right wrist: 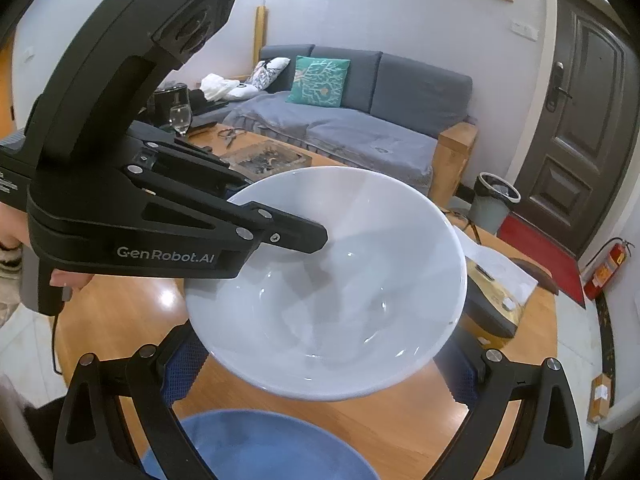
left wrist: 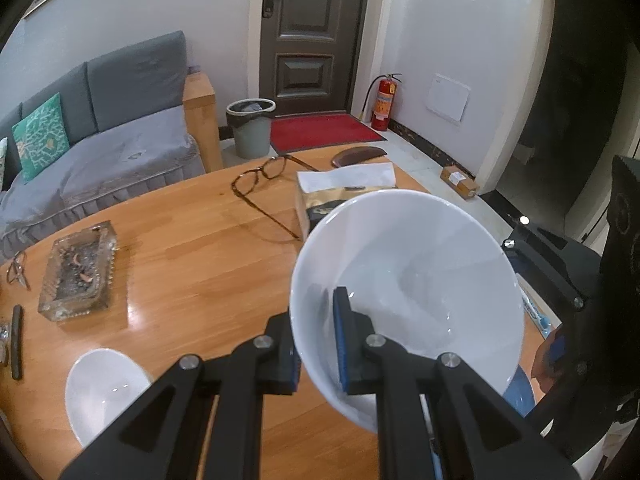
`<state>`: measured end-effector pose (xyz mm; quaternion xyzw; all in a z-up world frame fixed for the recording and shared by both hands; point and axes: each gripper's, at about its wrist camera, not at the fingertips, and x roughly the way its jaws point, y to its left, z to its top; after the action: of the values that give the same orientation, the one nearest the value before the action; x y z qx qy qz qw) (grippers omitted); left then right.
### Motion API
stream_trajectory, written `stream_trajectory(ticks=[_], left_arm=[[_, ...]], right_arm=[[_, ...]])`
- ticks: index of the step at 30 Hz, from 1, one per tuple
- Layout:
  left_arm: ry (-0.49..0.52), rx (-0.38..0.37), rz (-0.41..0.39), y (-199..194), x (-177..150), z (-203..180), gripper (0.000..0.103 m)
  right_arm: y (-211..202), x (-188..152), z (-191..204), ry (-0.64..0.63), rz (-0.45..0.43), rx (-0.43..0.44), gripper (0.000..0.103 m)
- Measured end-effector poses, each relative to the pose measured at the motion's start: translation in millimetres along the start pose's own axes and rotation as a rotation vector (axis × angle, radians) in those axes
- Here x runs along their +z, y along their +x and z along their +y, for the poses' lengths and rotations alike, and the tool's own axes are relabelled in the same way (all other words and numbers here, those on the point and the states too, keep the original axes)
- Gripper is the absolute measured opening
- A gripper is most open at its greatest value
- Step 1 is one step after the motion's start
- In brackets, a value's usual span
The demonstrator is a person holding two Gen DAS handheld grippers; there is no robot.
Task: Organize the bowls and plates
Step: 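Lift the white bowl with both tools and carry it over the bowl stack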
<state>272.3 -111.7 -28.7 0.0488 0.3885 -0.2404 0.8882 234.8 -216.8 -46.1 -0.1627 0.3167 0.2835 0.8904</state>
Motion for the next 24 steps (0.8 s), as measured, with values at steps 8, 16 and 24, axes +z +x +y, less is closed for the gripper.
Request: stream_trajectory(ticks=[8, 16, 24], left_arm=[[-0.036, 0.023, -0.016, -25, -13, 31, 0.011], [-0.077, 0.063, -0.019, -41, -29, 71, 0.011], [-0.121, 0.101, -0.024, -54, -46, 115, 0.011]], right_arm=[[9, 19, 30, -0.027, -0.007, 0.019, 0.096], [34, 37, 64, -0.052, -0.004, 0.056, 0.096], [58, 52, 96, -0.070, -0.002, 0.097, 0.096]])
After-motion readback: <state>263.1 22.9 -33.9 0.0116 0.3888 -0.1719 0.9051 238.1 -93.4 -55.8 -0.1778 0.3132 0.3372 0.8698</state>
